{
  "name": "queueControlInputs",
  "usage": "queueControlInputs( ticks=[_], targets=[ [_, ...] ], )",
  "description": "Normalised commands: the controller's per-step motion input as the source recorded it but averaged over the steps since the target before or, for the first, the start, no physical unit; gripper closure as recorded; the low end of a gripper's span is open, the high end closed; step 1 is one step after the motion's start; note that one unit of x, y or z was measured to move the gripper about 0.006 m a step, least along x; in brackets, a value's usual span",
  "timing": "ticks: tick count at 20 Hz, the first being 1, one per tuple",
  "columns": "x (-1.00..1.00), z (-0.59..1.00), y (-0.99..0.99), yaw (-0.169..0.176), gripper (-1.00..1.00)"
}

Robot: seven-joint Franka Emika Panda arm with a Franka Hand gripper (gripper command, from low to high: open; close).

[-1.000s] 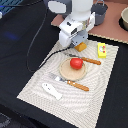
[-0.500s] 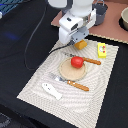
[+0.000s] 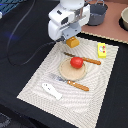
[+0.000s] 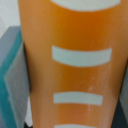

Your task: Interact with the objects in diverse but meaningful ways.

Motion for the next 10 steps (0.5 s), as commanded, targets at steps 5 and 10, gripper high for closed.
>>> queueControlInputs(
  ticks=[5, 10],
  targets=[
    [-0.49, -0.02, -0.68, -0.037, 1.0],
    [-0.23, -0.09, -0.48, -0.032, 1.0]
  ],
)
